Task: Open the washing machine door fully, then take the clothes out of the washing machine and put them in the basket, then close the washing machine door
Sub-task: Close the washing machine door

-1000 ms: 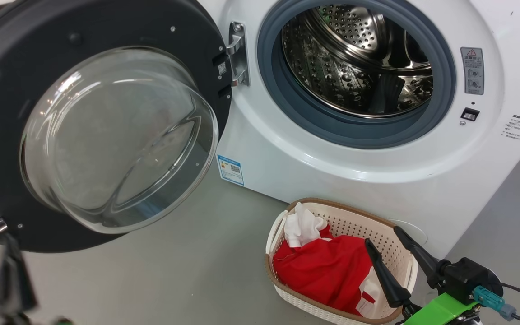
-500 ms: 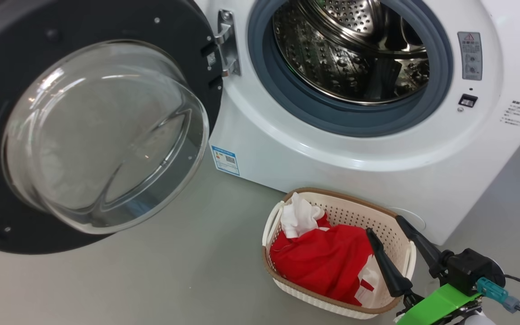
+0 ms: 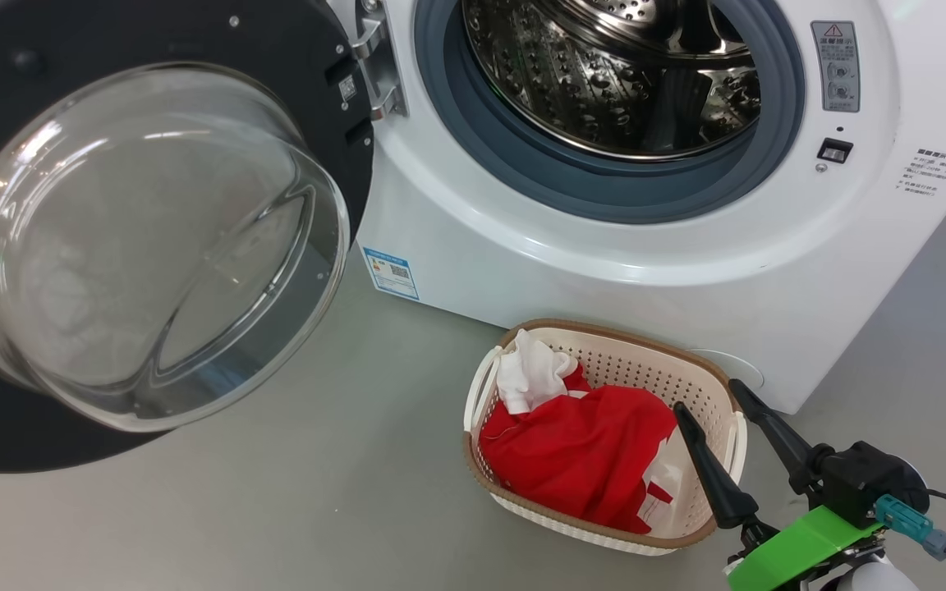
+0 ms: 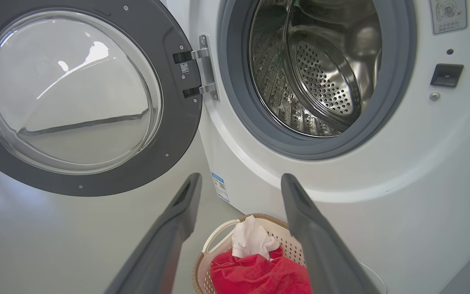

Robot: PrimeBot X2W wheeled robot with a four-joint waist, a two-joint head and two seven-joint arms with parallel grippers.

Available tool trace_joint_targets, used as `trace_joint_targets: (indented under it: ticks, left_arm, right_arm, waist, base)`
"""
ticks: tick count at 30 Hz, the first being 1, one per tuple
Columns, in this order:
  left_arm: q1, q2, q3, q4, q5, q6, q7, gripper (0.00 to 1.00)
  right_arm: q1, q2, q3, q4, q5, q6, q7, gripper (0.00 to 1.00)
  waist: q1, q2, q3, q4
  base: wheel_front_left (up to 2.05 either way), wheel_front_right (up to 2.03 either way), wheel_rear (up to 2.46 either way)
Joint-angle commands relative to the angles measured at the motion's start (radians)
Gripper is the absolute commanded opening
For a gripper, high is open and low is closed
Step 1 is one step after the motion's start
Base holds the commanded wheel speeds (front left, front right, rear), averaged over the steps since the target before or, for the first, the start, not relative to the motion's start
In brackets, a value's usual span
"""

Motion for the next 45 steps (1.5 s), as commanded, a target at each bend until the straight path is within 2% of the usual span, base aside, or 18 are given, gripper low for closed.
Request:
trace_joint_targets:
  ticks: [1, 8, 12, 21, 25, 36, 37, 45]
  left_arm:
    - [-0.034, 0.076, 0.008, -0.012, -0.003, 0.006, 0.018, 0.00]
    - [-0.121, 0.128, -0.065, 0.120, -0.009, 0.042, 0.260, 0.00]
    - [-0.135, 0.141, -0.080, 0.145, -0.014, 0.056, 0.331, 0.00]
    - [-0.104, 0.150, -0.084, 0.142, -0.047, 0.059, 0.449, 0.00]
    - [-0.075, 0.151, -0.081, 0.123, -0.068, 0.054, 0.505, 0.00]
    - [0.013, 0.148, -0.090, -0.002, -0.146, 0.003, 0.701, 0.00]
    - [0.033, 0.145, -0.091, -0.037, -0.168, -0.004, 0.743, 0.00]
    - [0.115, 0.144, -0.087, -0.173, -0.243, -0.020, 0.875, 0.00]
  right_arm:
    - [-0.029, -0.011, 0.022, -0.027, -0.007, 0.002, -0.005, 1.00]
    - [-0.037, -0.014, 0.026, -0.027, -0.011, 0.002, -0.005, 1.00]
    - [-0.044, -0.015, 0.030, -0.029, -0.013, 0.002, -0.005, 1.00]
    - [-0.059, -0.020, 0.033, -0.029, -0.009, 0.002, -0.005, 1.00]
    - [-0.058, -0.020, 0.030, -0.029, -0.009, 0.002, -0.005, 1.00]
    - [-0.054, -0.018, 0.021, -0.031, -0.012, 0.002, -0.005, 1.00]
    - [-0.054, -0.016, 0.021, -0.032, -0.013, 0.002, -0.005, 1.00]
    - [-0.053, -0.017, 0.023, -0.034, -0.012, 0.002, -0.005, 1.00]
  waist:
    - [0.0000, -0.0001, 0.003, 0.000]
    - [0.0000, -0.0001, 0.017, 0.001]
    - [0.0000, -0.0001, 0.029, -0.002]
    - [0.0000, -0.0001, 0.052, -0.020]
    - [0.0000, -0.0001, 0.052, -0.024]
    - [0.0000, -0.0001, 0.039, -0.015]
    - [0.0000, -0.0001, 0.038, -0.014]
    - [0.0000, -0.0001, 0.034, -0.018]
  base:
    - [0.00, 0.00, 0.00]
    - [0.00, 0.00, 0.00]
    - [0.00, 0.00, 0.00]
    - [0.00, 0.00, 0.00]
    - [0.00, 0.00, 0.00]
    - [0.00, 0.00, 0.00]
    - [0.00, 0.00, 0.00]
    - [0.00, 0.00, 0.00]
